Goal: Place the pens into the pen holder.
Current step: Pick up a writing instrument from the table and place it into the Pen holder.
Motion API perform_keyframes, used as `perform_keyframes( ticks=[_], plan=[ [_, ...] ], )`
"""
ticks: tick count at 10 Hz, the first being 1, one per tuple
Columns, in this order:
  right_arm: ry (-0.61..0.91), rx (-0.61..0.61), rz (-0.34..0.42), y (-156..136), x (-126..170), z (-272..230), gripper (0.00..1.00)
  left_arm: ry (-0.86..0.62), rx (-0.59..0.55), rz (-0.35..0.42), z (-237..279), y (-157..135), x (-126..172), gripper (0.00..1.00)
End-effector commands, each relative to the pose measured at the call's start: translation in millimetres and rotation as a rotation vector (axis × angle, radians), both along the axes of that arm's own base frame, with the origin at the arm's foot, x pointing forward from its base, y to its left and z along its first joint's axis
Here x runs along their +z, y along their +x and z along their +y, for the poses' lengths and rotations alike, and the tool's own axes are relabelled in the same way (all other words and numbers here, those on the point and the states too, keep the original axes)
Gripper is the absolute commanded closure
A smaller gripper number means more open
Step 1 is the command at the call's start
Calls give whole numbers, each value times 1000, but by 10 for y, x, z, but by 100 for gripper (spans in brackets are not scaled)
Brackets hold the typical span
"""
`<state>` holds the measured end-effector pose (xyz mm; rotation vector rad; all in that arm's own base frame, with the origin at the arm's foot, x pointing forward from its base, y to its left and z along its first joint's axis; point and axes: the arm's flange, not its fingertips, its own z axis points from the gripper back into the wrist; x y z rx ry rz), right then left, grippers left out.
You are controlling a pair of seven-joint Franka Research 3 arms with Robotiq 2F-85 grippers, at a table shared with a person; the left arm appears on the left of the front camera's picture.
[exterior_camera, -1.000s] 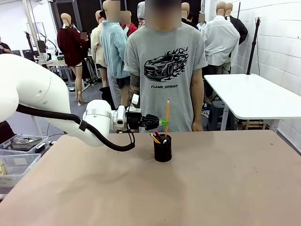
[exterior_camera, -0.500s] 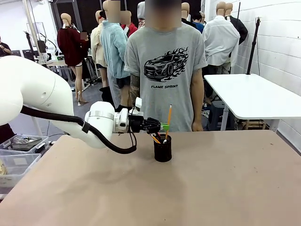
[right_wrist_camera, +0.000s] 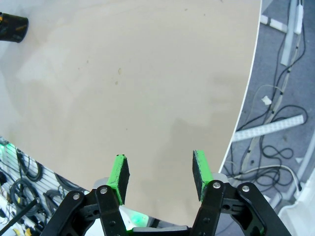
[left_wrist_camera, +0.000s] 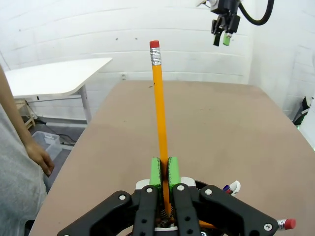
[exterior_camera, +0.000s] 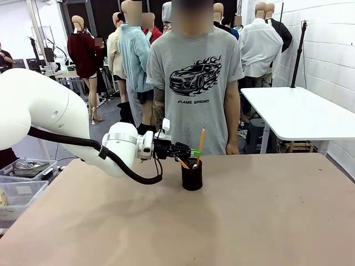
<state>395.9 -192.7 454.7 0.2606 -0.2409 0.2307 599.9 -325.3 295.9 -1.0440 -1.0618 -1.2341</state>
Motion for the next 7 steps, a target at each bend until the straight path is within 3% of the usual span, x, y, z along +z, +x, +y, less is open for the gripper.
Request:
perform_keyframes(
  ticks=[1, 3, 5, 7],
  plan=[
    [12, 7, -14, -12, -39, 8, 34, 50, 14, -39, 17, -116, 45, 88],
    [12, 7, -14, -12, -39, 8, 34, 34, 28, -94, 91, -197, 194, 48],
    [12, 7, -14, -12, -39, 8, 34, 7, 58, -155, 247, -278, 394, 48],
    [12, 7, -14, -12, -39, 8, 34, 8, 72, -162, 416, -320, 537, 48]
  ],
)
